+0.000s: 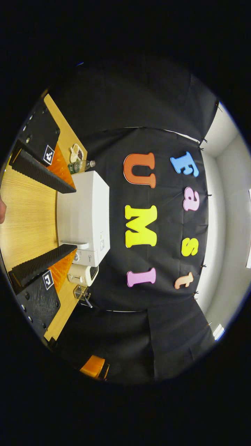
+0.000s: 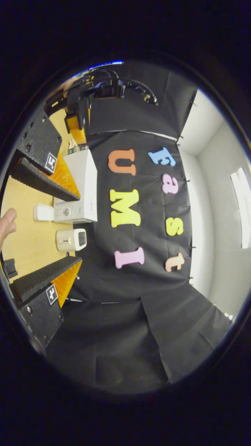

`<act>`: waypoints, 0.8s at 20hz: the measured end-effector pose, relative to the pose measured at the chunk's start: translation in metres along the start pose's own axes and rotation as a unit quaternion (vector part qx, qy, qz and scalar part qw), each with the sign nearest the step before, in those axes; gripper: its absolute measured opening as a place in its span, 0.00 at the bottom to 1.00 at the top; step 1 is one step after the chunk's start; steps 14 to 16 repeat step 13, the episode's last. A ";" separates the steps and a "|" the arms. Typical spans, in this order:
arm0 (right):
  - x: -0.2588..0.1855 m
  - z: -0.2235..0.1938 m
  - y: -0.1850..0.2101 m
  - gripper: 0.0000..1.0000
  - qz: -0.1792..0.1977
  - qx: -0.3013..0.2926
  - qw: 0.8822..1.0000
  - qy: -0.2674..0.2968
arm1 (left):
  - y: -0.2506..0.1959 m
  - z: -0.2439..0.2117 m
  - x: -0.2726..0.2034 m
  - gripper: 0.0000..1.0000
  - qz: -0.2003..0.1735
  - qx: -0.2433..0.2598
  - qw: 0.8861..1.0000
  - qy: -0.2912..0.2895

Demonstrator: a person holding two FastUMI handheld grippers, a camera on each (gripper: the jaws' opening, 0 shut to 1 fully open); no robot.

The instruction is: Open the microwave oven with the left hand, put the food in, and close the microwave oven.

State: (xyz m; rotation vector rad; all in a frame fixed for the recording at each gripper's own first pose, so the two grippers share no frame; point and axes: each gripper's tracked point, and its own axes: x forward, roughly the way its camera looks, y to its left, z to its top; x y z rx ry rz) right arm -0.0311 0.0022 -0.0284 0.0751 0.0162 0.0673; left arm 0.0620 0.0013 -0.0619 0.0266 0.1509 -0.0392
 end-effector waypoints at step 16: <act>-0.004 0.003 0.010 0.90 -0.006 -0.012 1.000 0.006 | 0.040 0.009 -0.073 0.93 0.032 -0.007 0.999 -0.033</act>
